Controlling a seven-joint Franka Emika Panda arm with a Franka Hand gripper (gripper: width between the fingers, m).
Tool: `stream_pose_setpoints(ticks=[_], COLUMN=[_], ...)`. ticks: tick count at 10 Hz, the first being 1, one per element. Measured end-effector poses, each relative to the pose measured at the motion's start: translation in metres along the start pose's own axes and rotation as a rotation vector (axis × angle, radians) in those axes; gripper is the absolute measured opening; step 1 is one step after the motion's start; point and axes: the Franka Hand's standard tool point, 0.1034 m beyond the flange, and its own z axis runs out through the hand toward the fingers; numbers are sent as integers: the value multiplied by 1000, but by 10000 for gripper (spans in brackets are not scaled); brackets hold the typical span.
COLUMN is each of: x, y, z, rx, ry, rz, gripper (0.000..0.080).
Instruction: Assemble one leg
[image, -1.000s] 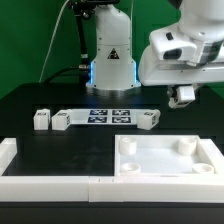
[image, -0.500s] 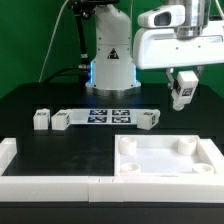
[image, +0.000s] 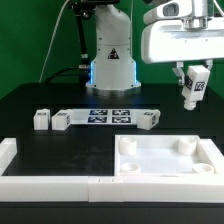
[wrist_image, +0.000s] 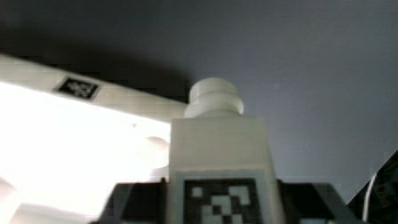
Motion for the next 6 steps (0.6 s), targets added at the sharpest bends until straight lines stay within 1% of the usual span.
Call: stream_pose_setpoints(ticks=[1,3,4,5,6], x=[21,54,70,86,96], y=[8,18,28,41,48], z=[6,15,17,15,12], rx=[1,2,0,-4,-4], ry=[19,51,61,70,53], rz=[-19,-55,-68,-76,-79], gripper=[288,288,288,288,288])
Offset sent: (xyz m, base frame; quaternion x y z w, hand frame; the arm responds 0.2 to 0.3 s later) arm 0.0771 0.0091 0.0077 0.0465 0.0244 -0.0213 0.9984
